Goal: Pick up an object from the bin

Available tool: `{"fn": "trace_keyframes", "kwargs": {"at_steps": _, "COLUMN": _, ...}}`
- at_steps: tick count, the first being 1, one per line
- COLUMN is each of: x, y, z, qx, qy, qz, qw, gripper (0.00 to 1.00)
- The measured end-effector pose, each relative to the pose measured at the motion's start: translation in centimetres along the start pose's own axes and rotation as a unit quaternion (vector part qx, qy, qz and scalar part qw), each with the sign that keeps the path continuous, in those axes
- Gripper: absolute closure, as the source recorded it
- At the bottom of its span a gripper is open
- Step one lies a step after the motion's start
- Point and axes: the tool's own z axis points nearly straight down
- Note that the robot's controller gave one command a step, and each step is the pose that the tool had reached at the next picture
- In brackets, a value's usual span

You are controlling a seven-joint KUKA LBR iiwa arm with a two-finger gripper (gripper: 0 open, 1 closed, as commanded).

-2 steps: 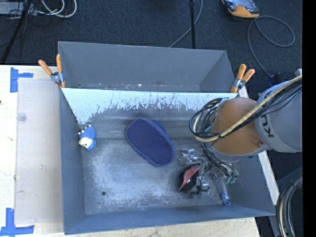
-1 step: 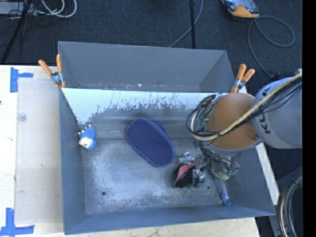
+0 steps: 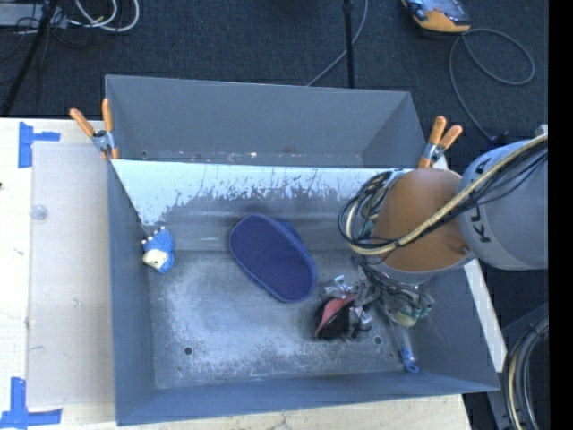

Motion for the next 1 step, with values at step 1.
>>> {"fn": "trace_keyframes", "kwargs": {"at_steps": 1, "x": -2.76, "y": 0.93, "z": -13.72, "qx": 0.001, "qy": -0.0019, "qz": -0.312, "qw": 0.9501, "gripper": 1.0}}
